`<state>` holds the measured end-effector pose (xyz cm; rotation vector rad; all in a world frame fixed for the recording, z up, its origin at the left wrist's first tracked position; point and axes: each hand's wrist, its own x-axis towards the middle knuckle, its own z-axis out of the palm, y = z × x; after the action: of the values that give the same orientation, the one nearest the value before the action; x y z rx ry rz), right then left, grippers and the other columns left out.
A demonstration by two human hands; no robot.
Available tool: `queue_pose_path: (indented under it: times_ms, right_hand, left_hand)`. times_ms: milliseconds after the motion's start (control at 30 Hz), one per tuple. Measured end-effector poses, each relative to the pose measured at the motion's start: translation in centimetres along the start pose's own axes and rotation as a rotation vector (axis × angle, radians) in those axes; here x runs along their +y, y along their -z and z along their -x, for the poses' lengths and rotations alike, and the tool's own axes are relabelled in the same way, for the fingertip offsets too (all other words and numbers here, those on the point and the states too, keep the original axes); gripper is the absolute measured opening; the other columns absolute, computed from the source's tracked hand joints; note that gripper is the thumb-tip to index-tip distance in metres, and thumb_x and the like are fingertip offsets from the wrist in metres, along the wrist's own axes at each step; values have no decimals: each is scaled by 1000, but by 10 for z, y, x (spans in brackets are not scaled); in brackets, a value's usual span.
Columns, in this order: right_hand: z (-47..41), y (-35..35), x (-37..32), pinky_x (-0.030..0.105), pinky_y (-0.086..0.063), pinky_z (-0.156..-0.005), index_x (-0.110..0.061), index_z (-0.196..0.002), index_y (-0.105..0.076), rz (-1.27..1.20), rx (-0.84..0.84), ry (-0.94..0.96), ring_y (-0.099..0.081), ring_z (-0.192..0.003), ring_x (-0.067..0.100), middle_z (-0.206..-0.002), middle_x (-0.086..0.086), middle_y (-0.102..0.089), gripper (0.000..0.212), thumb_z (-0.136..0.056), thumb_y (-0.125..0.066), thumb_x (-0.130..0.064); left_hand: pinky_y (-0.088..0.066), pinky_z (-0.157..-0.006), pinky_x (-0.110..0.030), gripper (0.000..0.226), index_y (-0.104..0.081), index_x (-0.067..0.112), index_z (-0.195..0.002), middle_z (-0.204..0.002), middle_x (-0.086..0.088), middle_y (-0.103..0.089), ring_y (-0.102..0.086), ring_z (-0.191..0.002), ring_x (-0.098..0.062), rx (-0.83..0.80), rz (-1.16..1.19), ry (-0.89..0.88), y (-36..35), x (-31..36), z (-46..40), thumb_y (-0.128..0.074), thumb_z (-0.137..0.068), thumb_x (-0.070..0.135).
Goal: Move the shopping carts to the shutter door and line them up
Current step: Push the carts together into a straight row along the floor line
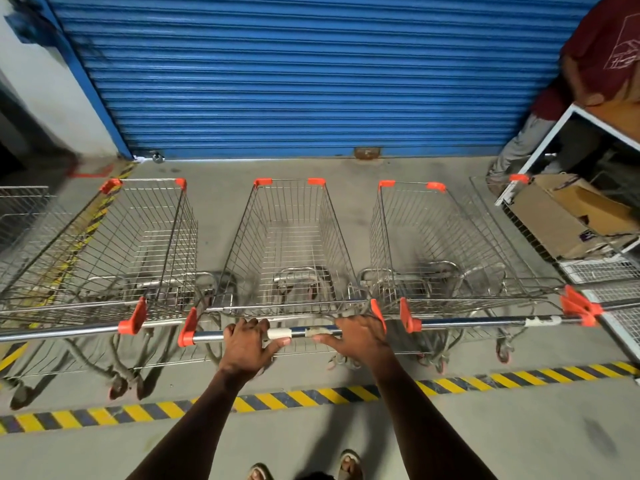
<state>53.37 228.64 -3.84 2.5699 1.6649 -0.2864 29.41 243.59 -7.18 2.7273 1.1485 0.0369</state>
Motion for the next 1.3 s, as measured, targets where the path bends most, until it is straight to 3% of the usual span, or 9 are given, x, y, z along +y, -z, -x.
queue_pose_path:
  times_ms: [100, 267, 400, 533, 833, 967, 1100, 1200, 1300]
  right_hand:
    - [-4, 1, -1, 55, -21, -121, -31, -108, -71, -25, -19, -13, -70, -107, 21, -102, -3, -77, 101, -73, -15, -107]
    - [-6, 1, -4, 57, -3, -121, -30, -104, -72, -2, -6, -8, -71, -103, 21, -95, -3, -76, 100, -73, -15, -107]
    - [-5, 0, -4, 57, -19, -122, -32, -112, -71, 12, -16, 6, -72, -101, 20, -96, -4, -77, 97, -76, -18, -105]
    - [-3, -5, -3, 59, -3, -125, -34, -105, -72, 76, 70, 5, -74, -96, 17, -88, -5, -78, 95, -80, -12, -102]
    - [-16, -4, -29, 40, -42, -95, -26, -109, -68, 68, 294, 22, -69, -101, 19, -106, -2, -75, 45, -108, -32, -53]
    - [-29, 5, -68, 42, -48, -91, -20, -105, -71, 22, 351, 11, -69, -96, 27, -104, 5, -75, 32, -106, -48, -43]
    - [-40, 11, -129, 42, -49, -86, -19, -94, -72, -8, 417, 12, -69, -90, 32, -94, 8, -76, 33, -104, -48, -40]
    - [-47, 11, -186, 44, -50, -85, -17, -92, -72, -32, 474, 34, -70, -86, 33, -90, 11, -76, 34, -101, -47, -39]
    - [-52, 9, -257, 45, -49, -85, -17, -93, -70, -36, 487, 64, -69, -89, 33, -91, 10, -74, 34, -101, -45, -39]
  left_hand:
    - [-34, -86, -48, 86, -63, 27, -105, -99, 2, -71, -57, -103, -26, 1, 23, 15, -1, -3, -2, -14, -81, 93]
    - [-36, -91, -49, 89, -62, 27, -109, -108, 1, -70, -55, -108, -26, -13, 22, 18, 2, -8, -3, -12, -80, 95]
    - [-34, -91, -50, 89, -60, 27, -109, -108, 1, -67, -53, -108, -25, -25, 43, 25, 6, -5, -2, -12, -78, 95]
    - [-39, -91, -49, 79, -56, 23, -113, -111, -1, -57, -54, -102, -26, -22, 28, 8, 8, -2, 1, -26, -83, 89]
    - [-45, -95, -43, 69, -52, 15, -129, -121, -9, -56, -55, -108, -28, 159, 44, 0, 46, -26, 14, -44, -93, 74]
    - [-35, -114, -46, 66, -54, 11, -127, -123, -13, -60, -57, -117, -32, 213, -20, 49, 62, -57, 30, -41, -96, 68]
    - [-41, -107, -42, 71, -46, 12, -139, -130, -10, -55, -52, -118, -27, 189, 56, 37, 77, -112, 52, -32, -97, 67]
    - [-36, -113, -44, 56, -49, 15, -133, -123, -7, -57, -54, -114, -26, 256, 70, -36, 93, -167, 72, -43, -98, 58]
    - [-46, -99, -43, 56, -50, 15, -133, -122, -8, -57, -54, -111, -29, 261, 97, -7, 112, -225, 96, -47, -95, 56]
